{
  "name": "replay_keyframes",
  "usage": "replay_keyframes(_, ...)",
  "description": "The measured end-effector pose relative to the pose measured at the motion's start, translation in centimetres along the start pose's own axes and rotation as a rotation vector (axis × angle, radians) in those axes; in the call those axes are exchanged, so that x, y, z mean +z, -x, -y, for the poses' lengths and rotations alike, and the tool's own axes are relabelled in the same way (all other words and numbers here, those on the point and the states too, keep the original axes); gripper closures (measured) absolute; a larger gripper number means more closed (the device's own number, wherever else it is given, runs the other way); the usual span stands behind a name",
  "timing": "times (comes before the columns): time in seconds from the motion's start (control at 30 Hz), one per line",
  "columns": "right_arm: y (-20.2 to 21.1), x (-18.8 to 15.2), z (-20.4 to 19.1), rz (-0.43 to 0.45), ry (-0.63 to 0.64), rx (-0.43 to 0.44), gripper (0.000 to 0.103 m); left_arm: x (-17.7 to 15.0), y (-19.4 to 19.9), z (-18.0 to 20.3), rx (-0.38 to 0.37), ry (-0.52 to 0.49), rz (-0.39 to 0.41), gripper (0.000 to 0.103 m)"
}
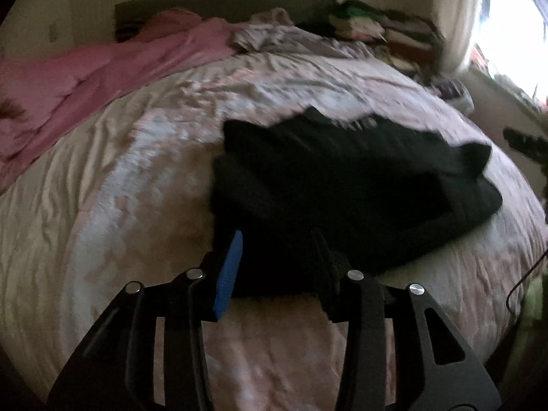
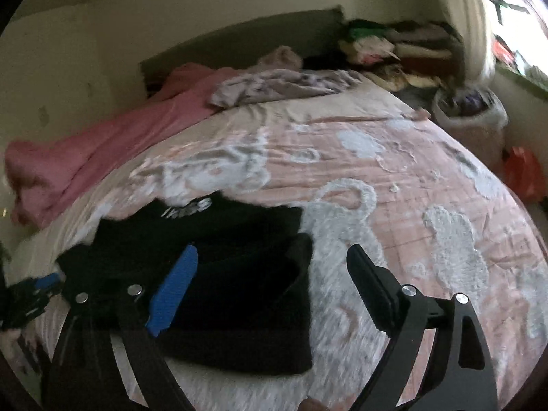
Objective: Fold small clothes
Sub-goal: 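Press the folded shirt flat with both tools' fingers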
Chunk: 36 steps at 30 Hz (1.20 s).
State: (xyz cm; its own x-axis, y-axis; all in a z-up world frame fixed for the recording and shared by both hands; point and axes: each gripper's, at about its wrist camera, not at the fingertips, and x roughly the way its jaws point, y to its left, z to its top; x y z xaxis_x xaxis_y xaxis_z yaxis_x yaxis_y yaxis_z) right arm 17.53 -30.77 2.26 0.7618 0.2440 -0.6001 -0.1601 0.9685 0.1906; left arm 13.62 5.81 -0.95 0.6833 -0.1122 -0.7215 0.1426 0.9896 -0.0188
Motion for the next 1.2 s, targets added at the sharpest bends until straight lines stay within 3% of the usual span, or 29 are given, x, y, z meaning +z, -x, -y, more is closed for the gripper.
replay_keyframes(0.07,0.4,-1.0,-1.5,-0.027,0.053,0.022,0.035,-0.4,-0.3,1.0,-0.012,-0.019,-0.006,0.072)
replay_keyframes(0.13,0.3,-2.0,-3.1,-0.067,0.111,0.049,0.055,-0.4,-0.6,2.1,-0.007,-0.055,-0.009,0.072)
replay_keyframes(0.23,-0.8,-3.7,-5.4,-0.138,0.197,0.057,0.069,-0.3,-1.5,3.1,0.003,-0.08,-0.013,0.072)
replay_keyframes(0.33,-2.9,-5.0,-6.3,-0.206,0.221,0.039,0.075,0.0,-2.2,3.1,0.04,-0.088,-0.003,0.072)
replay_keyframes(0.53,-6.0,-5.3,-6.1,-0.235,0.229,0.009,0.077,1.1,-3.3,1.7,0.052,-0.057,0.0,0.072)
replay_keyframes(1.2,-12.8,2.9,-6.1,-0.152,0.163,-0.004,0.078,10.9,-10.3,-3.4,0.06,0.112,-0.001,0.072)
